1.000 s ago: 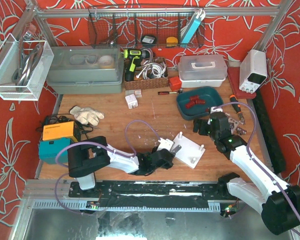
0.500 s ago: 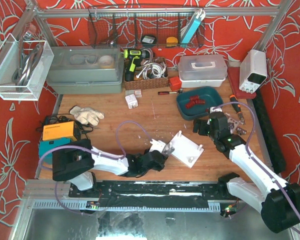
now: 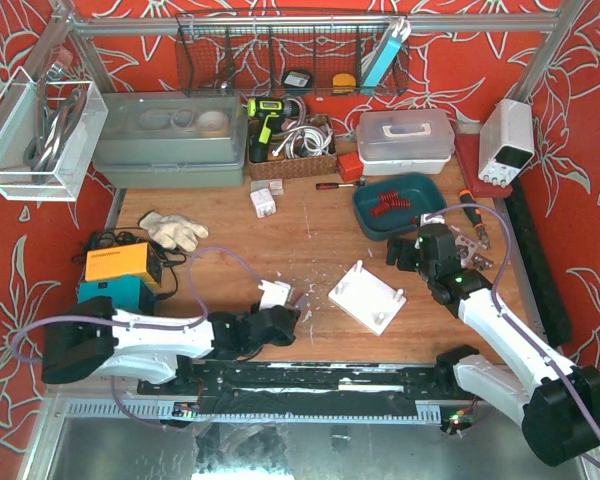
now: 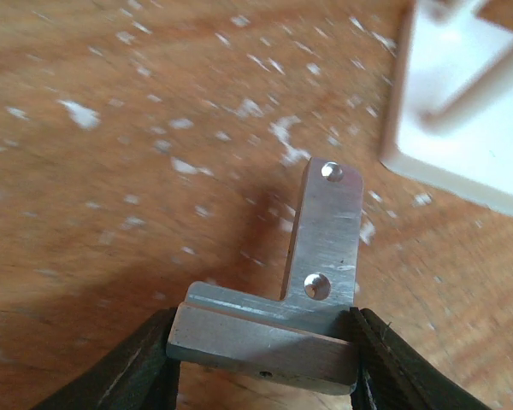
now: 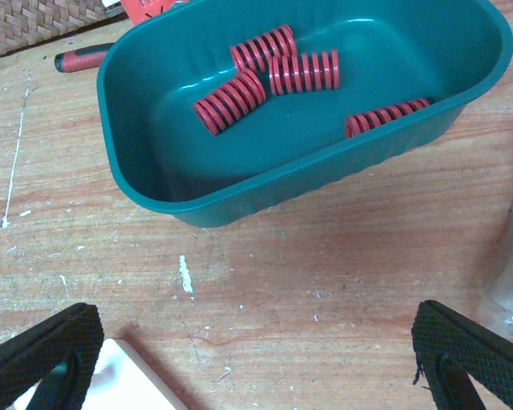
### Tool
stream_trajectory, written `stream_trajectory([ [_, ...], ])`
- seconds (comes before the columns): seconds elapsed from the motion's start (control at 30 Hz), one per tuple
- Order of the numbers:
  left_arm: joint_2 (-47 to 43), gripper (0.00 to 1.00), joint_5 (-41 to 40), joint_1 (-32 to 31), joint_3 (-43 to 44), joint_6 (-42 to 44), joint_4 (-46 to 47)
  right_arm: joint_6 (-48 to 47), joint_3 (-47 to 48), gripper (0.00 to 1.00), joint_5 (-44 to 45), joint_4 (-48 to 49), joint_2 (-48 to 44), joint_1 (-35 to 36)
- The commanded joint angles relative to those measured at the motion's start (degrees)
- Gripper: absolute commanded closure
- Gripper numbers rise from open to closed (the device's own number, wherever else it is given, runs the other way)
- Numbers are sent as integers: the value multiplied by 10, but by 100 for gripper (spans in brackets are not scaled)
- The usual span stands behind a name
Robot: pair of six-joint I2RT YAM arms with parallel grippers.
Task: Install the large spring
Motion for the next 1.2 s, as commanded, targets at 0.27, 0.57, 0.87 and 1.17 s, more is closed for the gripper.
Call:
stream_trajectory([
  [0.27,-235,69,-62,253,-77,-15,-50,5,-9,1,3,9,-1,4],
  [0.57,-228,75,-21,464,-97,-78,-39,6,-7,1,-10,11,4,4],
  [0.87,-103,68,10,533,-78,-80,-5,5,-9,1,-3,8,-6,4],
  [1.17,-88,40,5,535,-61,-87,-31,5,-5,1,-1,5,2,4],
])
